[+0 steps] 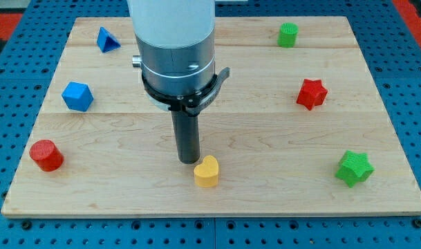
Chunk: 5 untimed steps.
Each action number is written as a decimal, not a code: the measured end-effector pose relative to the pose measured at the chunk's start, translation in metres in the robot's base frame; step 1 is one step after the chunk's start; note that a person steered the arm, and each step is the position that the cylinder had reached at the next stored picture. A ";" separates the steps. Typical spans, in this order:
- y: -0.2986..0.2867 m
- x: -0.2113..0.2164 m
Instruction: Move blue triangle towards the right side of the board
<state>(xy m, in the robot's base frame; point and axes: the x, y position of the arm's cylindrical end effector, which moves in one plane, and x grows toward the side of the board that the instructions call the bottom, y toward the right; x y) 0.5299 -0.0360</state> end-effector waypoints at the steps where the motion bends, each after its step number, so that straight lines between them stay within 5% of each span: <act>1: 0.000 0.000; 2: 0.005 -0.018; 4: 0.004 -0.126; 5: -0.064 -0.174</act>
<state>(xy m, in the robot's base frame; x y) 0.3554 -0.0995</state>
